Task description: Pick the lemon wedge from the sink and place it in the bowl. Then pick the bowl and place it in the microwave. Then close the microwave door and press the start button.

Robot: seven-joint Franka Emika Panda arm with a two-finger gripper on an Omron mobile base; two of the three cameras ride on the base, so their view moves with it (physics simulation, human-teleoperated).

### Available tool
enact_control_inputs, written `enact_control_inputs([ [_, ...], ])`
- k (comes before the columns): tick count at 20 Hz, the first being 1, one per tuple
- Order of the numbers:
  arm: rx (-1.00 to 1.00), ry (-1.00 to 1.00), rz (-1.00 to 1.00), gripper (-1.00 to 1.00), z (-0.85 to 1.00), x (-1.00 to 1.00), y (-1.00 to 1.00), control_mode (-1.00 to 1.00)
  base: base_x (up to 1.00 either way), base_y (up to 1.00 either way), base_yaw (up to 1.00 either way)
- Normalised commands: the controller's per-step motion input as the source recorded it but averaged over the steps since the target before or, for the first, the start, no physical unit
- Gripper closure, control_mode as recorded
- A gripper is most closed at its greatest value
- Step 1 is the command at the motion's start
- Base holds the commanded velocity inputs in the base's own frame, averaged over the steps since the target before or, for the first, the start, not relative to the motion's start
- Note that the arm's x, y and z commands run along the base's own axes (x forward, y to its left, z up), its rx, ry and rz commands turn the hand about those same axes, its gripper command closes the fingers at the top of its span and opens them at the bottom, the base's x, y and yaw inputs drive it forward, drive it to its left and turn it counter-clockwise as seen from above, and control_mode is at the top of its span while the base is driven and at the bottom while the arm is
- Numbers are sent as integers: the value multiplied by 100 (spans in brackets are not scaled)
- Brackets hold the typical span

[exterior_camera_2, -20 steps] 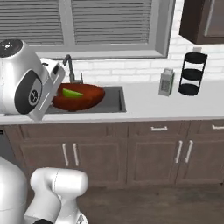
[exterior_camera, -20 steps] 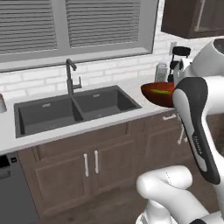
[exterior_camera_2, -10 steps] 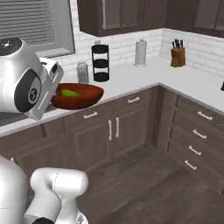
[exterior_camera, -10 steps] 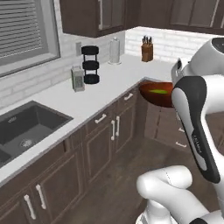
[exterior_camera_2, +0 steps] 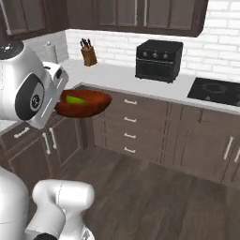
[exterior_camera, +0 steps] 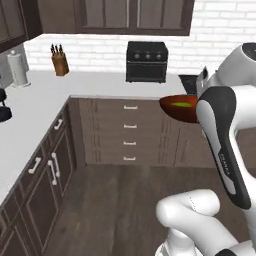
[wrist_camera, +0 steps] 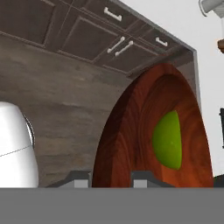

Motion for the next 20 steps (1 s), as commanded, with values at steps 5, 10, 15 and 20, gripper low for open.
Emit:
enact_control_inputs([
  [5, 0, 0, 0, 100, 0, 0, 0, 100, 0, -17, -78],
  [10, 0, 0, 0, 100, 0, 0, 0, 100, -2, -12, -84],
  [15, 0, 0, 0, 100, 0, 0, 0, 100, 0, -2, -89],
  [20, 0, 0, 0, 100, 0, 0, 0, 100, 0, 0, -91],
])
